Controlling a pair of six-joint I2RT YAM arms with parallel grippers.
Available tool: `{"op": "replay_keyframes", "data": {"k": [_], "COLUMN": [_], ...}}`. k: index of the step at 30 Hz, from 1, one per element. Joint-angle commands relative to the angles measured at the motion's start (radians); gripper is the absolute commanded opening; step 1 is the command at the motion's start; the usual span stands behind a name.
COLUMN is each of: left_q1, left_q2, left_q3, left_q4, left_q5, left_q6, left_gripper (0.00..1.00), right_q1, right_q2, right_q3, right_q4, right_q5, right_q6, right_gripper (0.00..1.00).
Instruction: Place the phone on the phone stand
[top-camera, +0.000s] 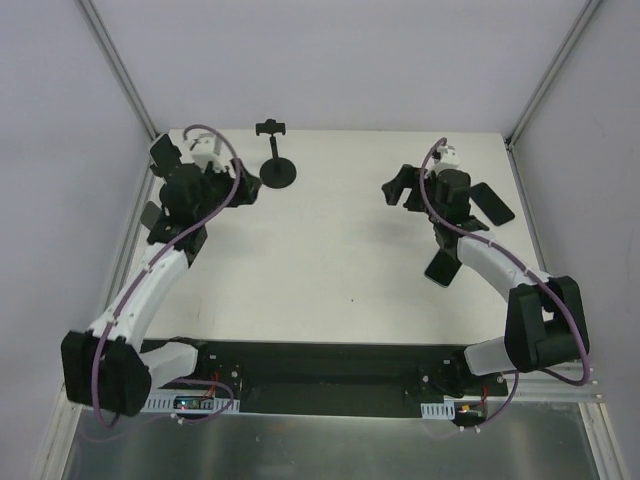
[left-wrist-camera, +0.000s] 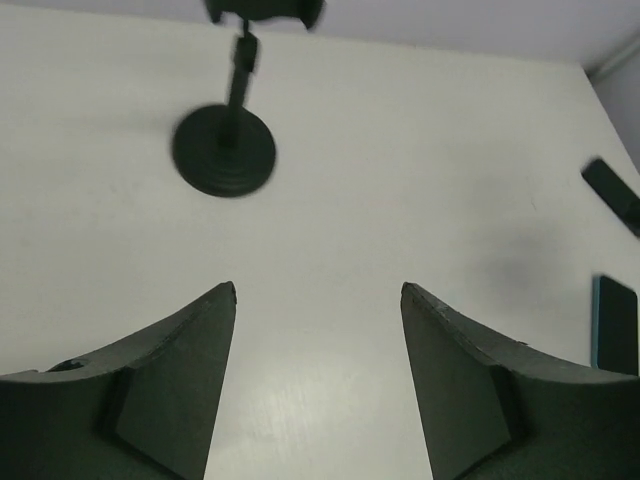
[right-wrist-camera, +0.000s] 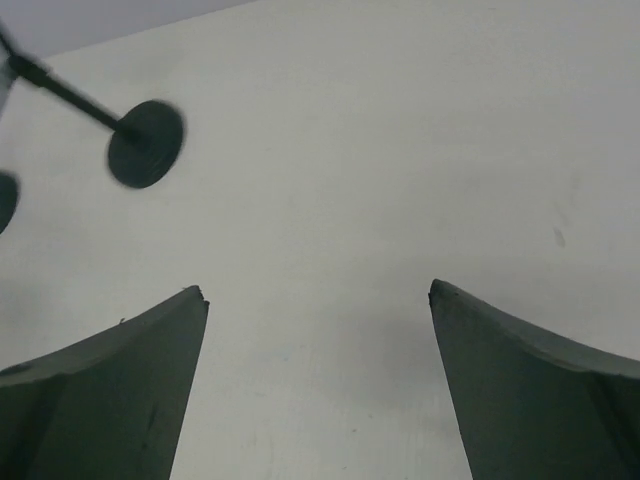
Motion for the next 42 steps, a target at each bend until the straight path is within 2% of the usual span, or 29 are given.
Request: {"op": "replay_keyframes", "data": {"k": [1,2,3,6,8,9,12,14,19,27,38,40,42], "left_q1": [-0.1,-0.104,-0.109,-0.135,-0.163,-0.187,-0.229,-0.261,-0.273,-0.273,-0.272,-0.273,-0.273], "left_q2": [0.158,0.209,0.227,0.231,0.211,0.205,0.189,0.194,0.191,0.201,0.232,0.241,0.244], "left_q3": [0.151,0.195,0.209,0.19,0.174,0.173,0.171,0.183,0.179,0.18,0.185,0.19,0.19], "left_q4": [-0.11,-0.138,-0.199,-0.225,-0.224,-0.224,-0.222,-0.224,-0.224,-0.224,-0.227,-0.228,-0.227], "left_q5": [0.143,0.189,0.255,0.31,0.323,0.327,0.34,0.382,0.41,0.462,0.484,0.496,0.499], "left_q6": [0.01,-0.021,-0.029,-0.082,-0.087,-0.086,-0.095,-0.072,-0.066,-0.077,-0.087,-0.092,-0.095], "left_gripper": [0.68,0.7,0.71,0.72,0.76,0.8,0.85,0.89,0.88,0.89,0.89,0.89,0.89], "right_q1": [-0.057,-0.077,-0.088,-0.143,-0.202,-0.218,-0.256,-0.281,-0.312,-0.312,-0.312,-0.312,-0.313], "right_q2": [-0.011,0.025,0.045,0.115,0.125,0.121,0.118,0.15,0.289,0.357,0.426,0.438,0.449], "right_q3": [0.175,0.223,0.32,0.399,0.413,0.406,0.361,0.355,0.406,0.409,0.404,0.398,0.397], "right_q4": [-0.513,-0.609,-0.774,-0.978,-1.033,-1.049,-1.066,-1.104,-1.196,-1.233,-1.219,-1.198,-1.184], "right_q5": [0.477,0.496,0.493,0.441,0.365,0.346,0.318,0.239,0.133,0.26,0.277,0.248,0.204], "right_q6": [0.225,0.259,0.258,0.25,0.238,0.194,0.125,0.103,0.092,0.088,0.086,0.086,0.086], "right_gripper": [0.97,0.97,0.96,0.97,0.97,0.97,0.96,0.97,0.97,0.98,0.99,0.95,0.86]}}
